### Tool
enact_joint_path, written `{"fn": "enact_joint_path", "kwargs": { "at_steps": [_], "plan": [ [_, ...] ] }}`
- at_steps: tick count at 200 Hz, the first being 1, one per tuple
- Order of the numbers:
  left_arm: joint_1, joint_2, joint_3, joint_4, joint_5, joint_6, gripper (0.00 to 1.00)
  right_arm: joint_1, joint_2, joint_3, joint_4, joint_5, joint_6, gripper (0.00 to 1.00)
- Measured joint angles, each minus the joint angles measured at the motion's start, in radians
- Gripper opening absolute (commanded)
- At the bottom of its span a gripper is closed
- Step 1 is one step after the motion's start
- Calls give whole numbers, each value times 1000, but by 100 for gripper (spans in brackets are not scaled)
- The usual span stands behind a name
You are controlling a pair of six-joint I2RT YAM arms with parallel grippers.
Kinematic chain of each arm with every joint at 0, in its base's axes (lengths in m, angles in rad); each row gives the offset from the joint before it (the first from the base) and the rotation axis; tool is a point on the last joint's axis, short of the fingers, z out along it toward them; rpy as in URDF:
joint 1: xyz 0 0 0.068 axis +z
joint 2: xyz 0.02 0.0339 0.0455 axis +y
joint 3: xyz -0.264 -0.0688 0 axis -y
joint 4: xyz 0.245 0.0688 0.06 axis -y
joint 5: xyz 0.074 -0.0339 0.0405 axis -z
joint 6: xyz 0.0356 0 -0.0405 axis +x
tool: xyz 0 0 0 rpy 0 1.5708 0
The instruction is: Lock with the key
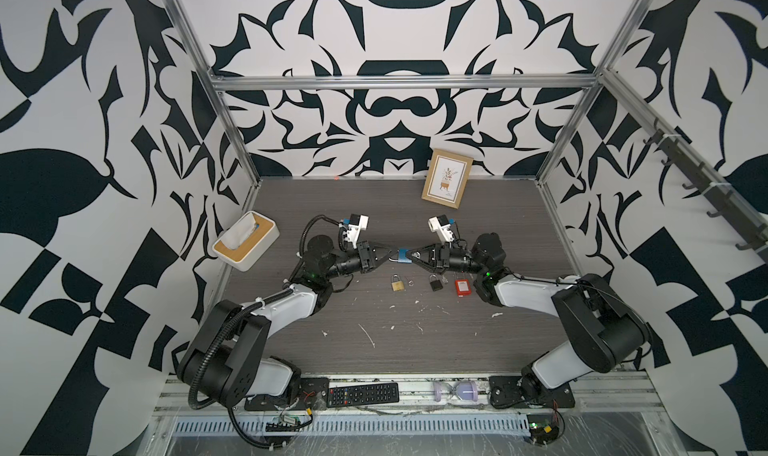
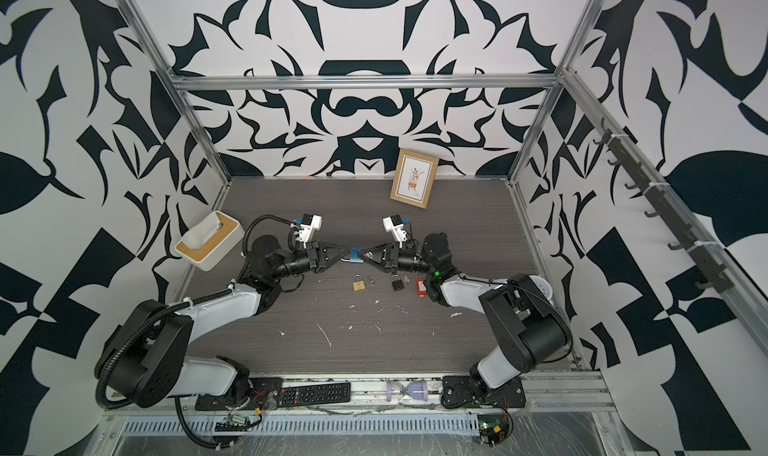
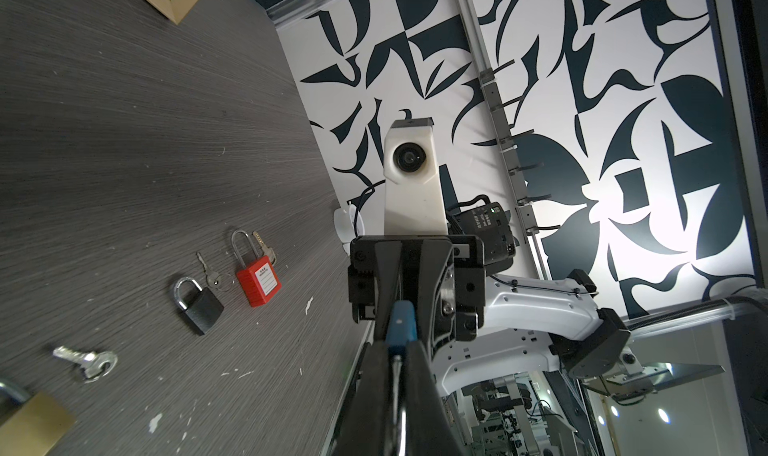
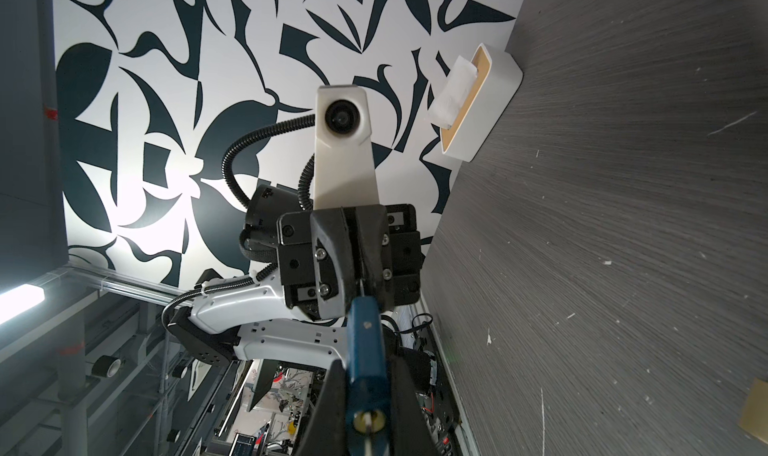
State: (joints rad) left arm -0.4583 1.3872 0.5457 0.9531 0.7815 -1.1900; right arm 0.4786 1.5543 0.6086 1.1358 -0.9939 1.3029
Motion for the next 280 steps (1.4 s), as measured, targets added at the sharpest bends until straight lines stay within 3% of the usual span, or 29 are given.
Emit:
{"fn": "enact_joint_path", "kwargs": {
  "at_steps": [19,26,35,50,201,280],
  "plan": [
    [0,0,0,0,1,0,0,0,0,0,-1,-2,3,0],
    [0,0,0,0,2,1,18,0,0,0,0,-3,3,0],
    [0,0,0,0,4,10,33,0,0,0,2,-4,5,0],
    [0,0,0,2,8,11,43,0,0,0,0,-4,9,0],
    [-33,84,0,109,91,-38,31,-1,0,0,-3,0,15,0],
    [-33,123,0,195,90,-87,30,-1,0,0,-23,-8,11,0]
  ]
}}
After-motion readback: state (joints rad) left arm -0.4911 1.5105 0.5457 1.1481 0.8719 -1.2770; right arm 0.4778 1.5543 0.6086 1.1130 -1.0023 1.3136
